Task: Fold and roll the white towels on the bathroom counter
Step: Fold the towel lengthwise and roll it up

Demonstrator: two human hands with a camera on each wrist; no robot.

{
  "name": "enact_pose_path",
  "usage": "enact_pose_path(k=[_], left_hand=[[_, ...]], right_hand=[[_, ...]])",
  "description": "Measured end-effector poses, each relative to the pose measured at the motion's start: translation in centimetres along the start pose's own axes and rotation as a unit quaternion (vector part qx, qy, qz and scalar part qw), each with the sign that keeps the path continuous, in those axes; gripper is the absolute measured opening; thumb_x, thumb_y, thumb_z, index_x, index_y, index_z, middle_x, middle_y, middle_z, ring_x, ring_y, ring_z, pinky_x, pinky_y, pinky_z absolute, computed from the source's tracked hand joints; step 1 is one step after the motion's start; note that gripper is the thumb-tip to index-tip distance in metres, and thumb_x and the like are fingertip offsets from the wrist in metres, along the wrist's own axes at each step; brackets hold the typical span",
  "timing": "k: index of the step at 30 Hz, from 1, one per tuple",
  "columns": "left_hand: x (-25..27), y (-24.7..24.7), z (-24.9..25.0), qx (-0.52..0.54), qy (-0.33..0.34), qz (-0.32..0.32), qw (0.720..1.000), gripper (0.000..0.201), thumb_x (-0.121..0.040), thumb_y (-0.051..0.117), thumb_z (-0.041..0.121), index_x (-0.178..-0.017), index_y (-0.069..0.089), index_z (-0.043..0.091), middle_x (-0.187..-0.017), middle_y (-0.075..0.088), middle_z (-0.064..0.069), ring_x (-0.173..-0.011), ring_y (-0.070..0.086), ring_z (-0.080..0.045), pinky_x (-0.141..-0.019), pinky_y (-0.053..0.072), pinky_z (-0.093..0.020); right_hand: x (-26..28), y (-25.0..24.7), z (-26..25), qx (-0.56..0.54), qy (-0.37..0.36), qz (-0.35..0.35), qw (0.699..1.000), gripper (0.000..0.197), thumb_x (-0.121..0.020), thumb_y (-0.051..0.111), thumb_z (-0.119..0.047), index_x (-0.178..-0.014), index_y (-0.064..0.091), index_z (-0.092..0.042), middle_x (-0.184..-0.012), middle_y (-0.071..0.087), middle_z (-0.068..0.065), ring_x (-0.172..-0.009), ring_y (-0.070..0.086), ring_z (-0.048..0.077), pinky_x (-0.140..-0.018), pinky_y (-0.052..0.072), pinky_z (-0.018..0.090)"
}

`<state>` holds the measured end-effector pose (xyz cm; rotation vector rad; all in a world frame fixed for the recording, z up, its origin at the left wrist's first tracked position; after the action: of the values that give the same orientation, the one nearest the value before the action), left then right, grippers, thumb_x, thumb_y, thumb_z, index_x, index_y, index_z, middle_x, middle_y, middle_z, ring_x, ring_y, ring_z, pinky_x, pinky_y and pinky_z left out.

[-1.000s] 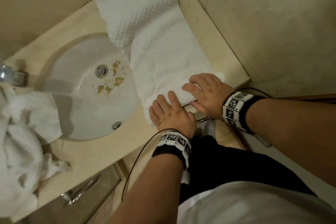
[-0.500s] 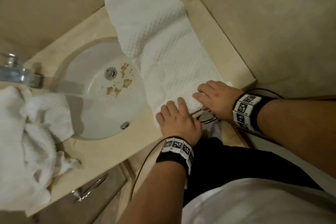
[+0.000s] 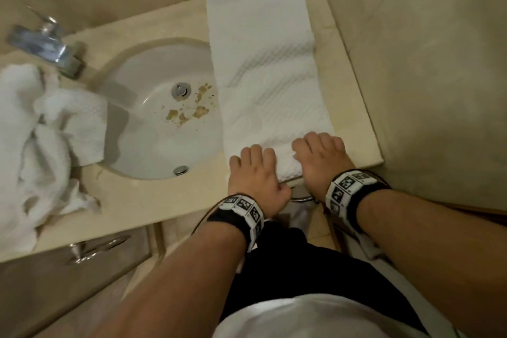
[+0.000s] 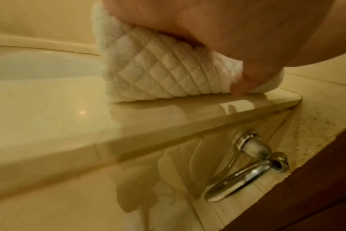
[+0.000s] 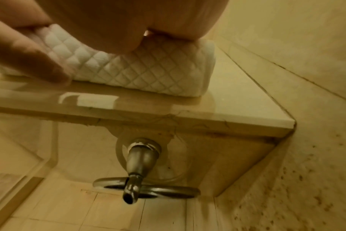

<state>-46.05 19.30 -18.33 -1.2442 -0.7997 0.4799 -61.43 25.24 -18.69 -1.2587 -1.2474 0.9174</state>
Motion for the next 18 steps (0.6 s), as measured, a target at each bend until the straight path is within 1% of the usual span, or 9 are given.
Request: enact_pose_path(k=[2,5,8,10,11,12,14,16,18], left_hand=[[-0.9,-0.3,-0.5,-0.022,0.012,-0.024,0.999,0.074,-0.071,0.054,0.073,-0.115,0.046,0.014,-0.114,0.047,-0.010,-0.102,0.043,-0.031,-0.086,0.036,-0.046],[-2.7,-0.8,-1.2,-0.049,0.020,-0.058,0.997,0.095,-0.065,0.056,0.090,-0.121,0.043,0.014,-0.120,0.045,-0.010,-0.108,0.042,-0.032,-0.093,0.036,-0.047],[-4.2,-1.4,-1.4,-0.060,0.029,-0.084,0.994,0.105,-0.060,0.060,0.092,-0.127,0.042,0.013,-0.123,0.045,-0.010,-0.112,0.042,-0.032,-0.099,0.034,-0.045],[-4.7,-1.5,-1.6,-0.061,0.033,-0.100,0.993,0.107,-0.061,0.062,0.090,-0.131,0.040,0.013,-0.126,0.045,-0.010,-0.114,0.042,-0.033,-0.101,0.033,-0.046],[-5.0,-1.6,-1.7,-0.055,0.034,-0.105,0.992,0.106,-0.062,0.063,0.089,-0.132,0.040,0.013,-0.127,0.045,-0.011,-0.115,0.042,-0.033,-0.101,0.033,-0.046],[-5.1,-1.6,-1.9,-0.050,0.035,-0.109,0.992,0.105,-0.062,0.063,0.088,-0.133,0.039,0.013,-0.128,0.045,-0.011,-0.116,0.042,-0.033,-0.101,0.033,-0.046],[-5.1,-2.0,-1.9,-0.052,0.040,-0.109,0.992,0.107,-0.060,0.062,0.091,-0.132,0.039,0.014,-0.126,0.045,-0.010,-0.115,0.043,-0.033,-0.101,0.033,-0.046],[-4.6,-2.4,-1.6,-0.053,0.040,-0.080,0.995,0.101,-0.062,0.063,0.089,-0.127,0.041,0.014,-0.121,0.047,-0.009,-0.111,0.045,-0.032,-0.097,0.034,-0.046],[-3.1,-2.3,-0.9,-0.048,0.034,-0.010,0.998,0.079,-0.071,0.070,0.074,-0.118,0.046,0.014,-0.112,0.052,-0.010,-0.102,0.048,-0.033,-0.089,0.035,-0.046]], right_hand=[[-0.6,-0.2,0.0,-0.013,0.009,-0.019,1.000,0.027,-0.095,0.032,-0.027,-0.107,0.056,-0.020,-0.101,0.053,0.005,-0.092,0.049,0.030,-0.079,0.035,0.043],[-1.9,-0.5,0.2,-0.014,0.011,-0.041,0.999,0.019,-0.096,0.040,-0.022,-0.110,0.053,-0.020,-0.105,0.054,0.005,-0.097,0.048,0.030,-0.079,0.033,0.042],[-2.2,-1.4,-0.4,0.014,-0.004,-0.030,0.999,0.029,-0.082,0.053,-0.017,-0.111,0.057,-0.017,-0.103,0.055,0.007,-0.094,0.051,0.032,-0.078,0.037,0.042],[-1.4,-1.7,-1.1,-0.002,-0.031,-0.007,0.999,0.038,-0.074,0.054,-0.028,-0.109,0.059,-0.015,-0.101,0.055,0.008,-0.092,0.053,0.033,-0.079,0.041,0.042],[-0.7,-1.6,-1.4,-0.016,-0.039,-0.006,0.999,0.045,-0.073,0.053,-0.034,-0.112,0.059,-0.013,-0.105,0.055,0.009,-0.096,0.053,0.033,-0.084,0.041,0.044],[0.2,-1.2,-1.6,-0.025,-0.041,-0.012,0.999,0.054,-0.073,0.052,-0.038,-0.120,0.058,-0.012,-0.113,0.055,0.011,-0.103,0.052,0.034,-0.093,0.040,0.046],[1.8,-0.3,-1.7,-0.020,-0.041,-0.026,0.999,0.074,-0.073,0.054,-0.039,-0.139,0.047,-0.006,-0.132,0.048,0.016,-0.121,0.043,0.038,-0.113,0.028,0.052],[2.2,0.5,-1.5,0.005,-0.042,-0.057,0.998,0.090,-0.066,0.061,-0.037,-0.147,0.038,-0.004,-0.140,0.043,0.019,-0.128,0.036,0.041,-0.119,0.017,0.053],[1.2,0.5,-1.5,0.019,-0.028,-0.087,0.996,0.102,-0.054,0.066,-0.036,-0.147,0.036,-0.008,-0.141,0.042,0.018,-0.129,0.035,0.039,-0.119,0.017,0.051]])
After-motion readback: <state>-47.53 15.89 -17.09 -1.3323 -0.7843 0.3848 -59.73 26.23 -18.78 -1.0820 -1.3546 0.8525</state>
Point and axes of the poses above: each hand's wrist, its own x-axis away from the middle knuckle, its own y-axis out of the palm, z = x × y, the point moved 1 cm from there along -x, towards the middle knuckle
